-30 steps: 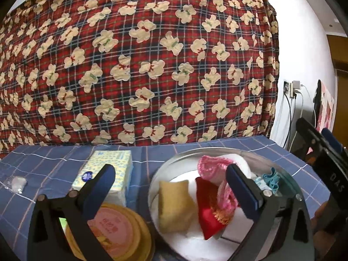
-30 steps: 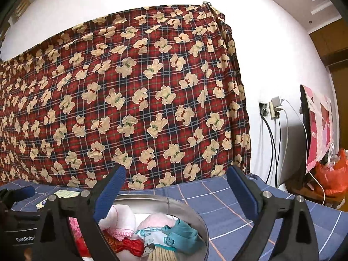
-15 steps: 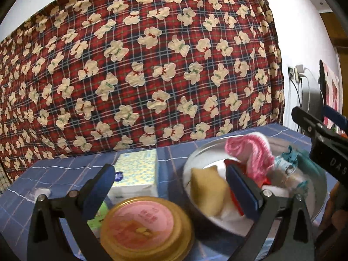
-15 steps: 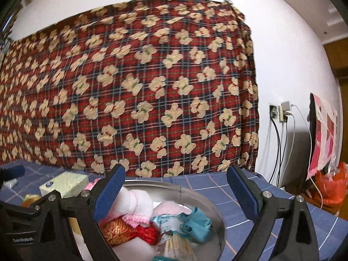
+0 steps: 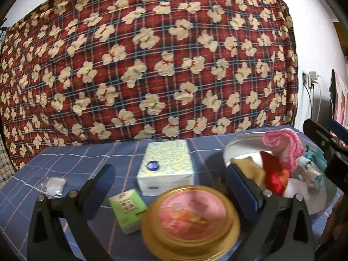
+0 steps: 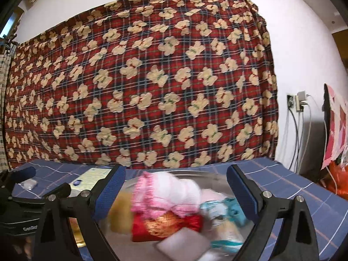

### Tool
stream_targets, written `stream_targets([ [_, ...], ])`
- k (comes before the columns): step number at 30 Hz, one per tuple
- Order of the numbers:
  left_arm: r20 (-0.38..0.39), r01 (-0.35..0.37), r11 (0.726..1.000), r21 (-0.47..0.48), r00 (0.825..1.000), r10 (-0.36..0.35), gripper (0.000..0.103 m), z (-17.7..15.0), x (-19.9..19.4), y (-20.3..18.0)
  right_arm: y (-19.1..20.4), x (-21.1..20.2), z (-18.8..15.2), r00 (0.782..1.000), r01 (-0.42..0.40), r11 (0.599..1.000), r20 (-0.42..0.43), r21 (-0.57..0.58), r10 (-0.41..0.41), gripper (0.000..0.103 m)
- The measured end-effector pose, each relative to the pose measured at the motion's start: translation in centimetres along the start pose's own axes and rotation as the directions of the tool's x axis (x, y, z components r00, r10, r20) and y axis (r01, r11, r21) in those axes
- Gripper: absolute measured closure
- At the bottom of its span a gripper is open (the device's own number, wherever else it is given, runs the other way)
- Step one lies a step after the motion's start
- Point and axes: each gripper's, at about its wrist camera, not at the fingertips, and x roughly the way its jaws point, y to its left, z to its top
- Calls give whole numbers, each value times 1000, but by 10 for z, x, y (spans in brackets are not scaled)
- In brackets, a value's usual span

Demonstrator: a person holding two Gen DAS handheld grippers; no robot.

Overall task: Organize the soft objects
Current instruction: 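Move both tools away from the tin toward the remaining items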

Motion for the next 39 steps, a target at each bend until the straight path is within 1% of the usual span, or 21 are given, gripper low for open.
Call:
stream_targets([
  [5,-9,-30,999,-12,1000,30,0,-1,2,21,26,4,-2,998,-53,998,-30,19,53,7],
  [9,-22,-54,998,-23,998,54,0,-3,3,39,50,10,-5,993,-102,995,-63,22,104,7],
  [15,-45,-91,995,-46,995,89,0,-5,6,68,81,14,-5,984,-156,987,-79,27,158,7],
  [19,-57,-118,991,-58,992,115,0,-7,8,91,99,19,-6,977,-191,981,-91,40,194,7],
  [23,-74,-166,983,-75,984,161,0,-8,12,120,119,24,-6,968,-224,974,-105,35,227,7],
  [26,-97,-187,978,-94,979,178,0,-9,17,144,133,26,-6,962,-246,969,-115,28,248,7],
  [29,-120,-225,969,-104,970,212,0,-10,22,166,145,31,-8,953,-269,963,-140,25,270,7],
  [34,-165,-286,949,-136,950,263,0,-14,31,203,167,44,-12,929,-307,952,-214,8,302,7],
  [36,-178,-303,943,-136,944,278,0,-14,34,213,177,50,-14,917,-322,947,-250,-7,311,7],
  [37,-184,-315,940,-132,939,289,0,-15,36,219,184,54,-15,907,-335,942,-278,-22,316,7],
  [38,-195,-332,934,-129,932,305,0,-15,39,226,190,57,-16,901,-343,939,-296,-33,318,7],
  [39,-204,-342,930,-133,928,312,0,-16,40,231,198,62,-18,887,-361,931,-327,-53,325,7],
])
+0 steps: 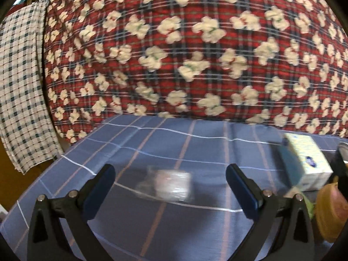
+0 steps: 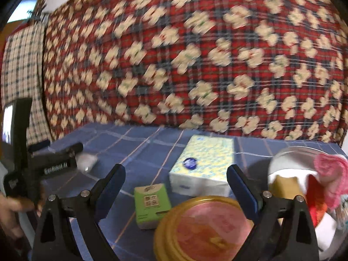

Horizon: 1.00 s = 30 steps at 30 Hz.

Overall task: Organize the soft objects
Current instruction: 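Move both tools away from the tin toward the remaining items, then grasp the clear plastic bag with the left tool while the right tool grasps the green tissue pack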

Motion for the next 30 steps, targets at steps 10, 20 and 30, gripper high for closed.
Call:
stream_targets([
  [10,-62,-68,994,-89,996,63,0,1,14,35,45,70,-8,941,-76,981,-338,-181,11,33],
  [20,-70,-66,987,-148,996,57,0,4,14,49,49,101,-9,871,-84,968,-489,-235,-43,38],
  [30,-119,-161,961,-226,983,137,0,3,23,88,54,70,6,921,-197,977,-357,-79,157,50],
])
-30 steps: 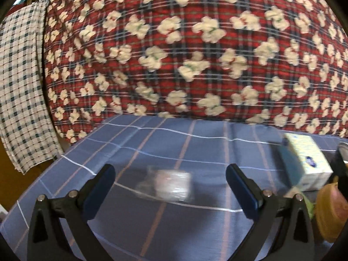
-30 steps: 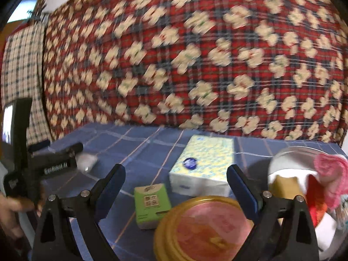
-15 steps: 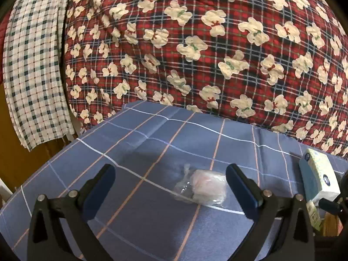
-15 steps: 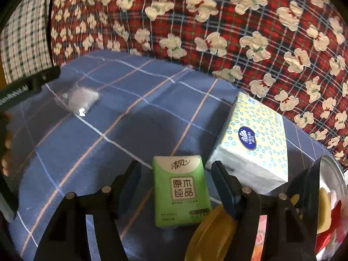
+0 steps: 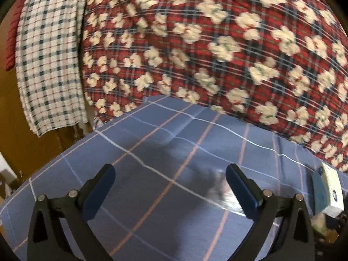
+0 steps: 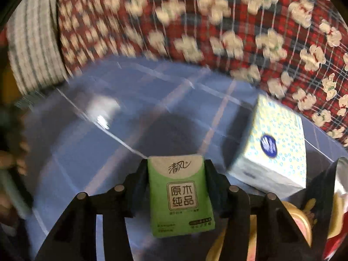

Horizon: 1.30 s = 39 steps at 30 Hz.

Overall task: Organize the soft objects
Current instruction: 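Grasp the clear plastic bag with the left tool while the right tool grasps the green tissue pack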

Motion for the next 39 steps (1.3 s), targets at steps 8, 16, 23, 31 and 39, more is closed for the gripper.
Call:
stream_targets([
  [8,-99,104,995,9,990,-102,1,-10,15,-17,16,-37,-11,950,-28,999,313,20,21,50],
  [16,-216,196,960,202,965,-151,11,-21,33,-85,6,-49,-13,932,5,999,362,32,-16,50],
  [23,-324,196,962,188,938,-127,29,-23,56,-90,2,-50,-16,933,-9,999,359,44,-7,50],
  [31,-307,315,941,123,914,-266,58,-26,47,-83,0,-52,-18,929,0,998,370,56,-21,50],
  [39,-74,403,908,110,915,-397,58,-24,-7,-80,-7,-66,-21,897,50,994,433,94,-86,50],
])
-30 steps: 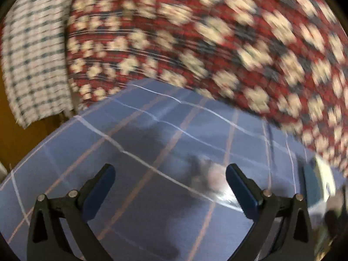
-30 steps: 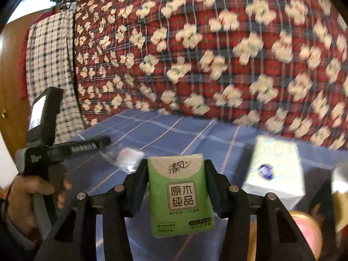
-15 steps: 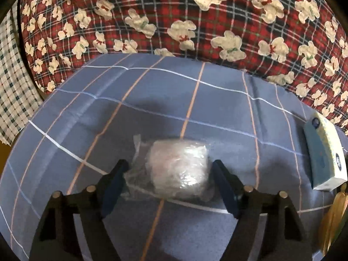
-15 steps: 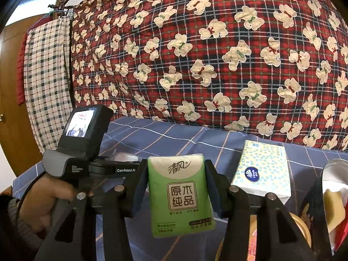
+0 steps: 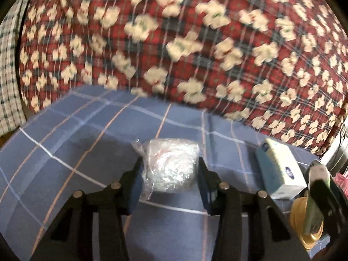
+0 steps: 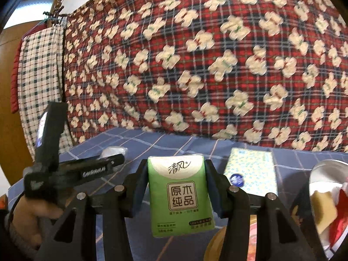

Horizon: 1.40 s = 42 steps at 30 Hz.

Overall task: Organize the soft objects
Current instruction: 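Grasp the clear plastic bag with the left tool while the right tool grasps the green tissue pack, then carry the plastic bag and green tissue pack over the silver tin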

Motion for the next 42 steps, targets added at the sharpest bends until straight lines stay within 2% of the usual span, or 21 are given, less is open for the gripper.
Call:
stream_targets([
  [4,98,-34,994,101,995,24,58,-3,-18,-30,-4,-11,4,998,30,1000,54,0,-30,50],
  [8,140,-73,987,146,989,52,58,-7,-26,-45,-7,-14,4,997,50,999,65,0,-50,50],
  [12,142,-79,984,157,988,57,58,-12,-29,-53,-10,-17,4,995,66,998,69,4,-66,50],
  [26,129,-21,985,169,992,-1,58,-33,-45,-93,-35,-47,-5,988,125,992,85,22,-127,50],
  [34,142,-36,981,191,990,9,58,-40,-50,-107,-39,-56,-7,987,124,992,101,29,-126,50],
  [42,147,-22,982,186,989,-6,58,-45,-57,-115,-41,-71,-10,977,170,985,135,-26,-165,50],
])
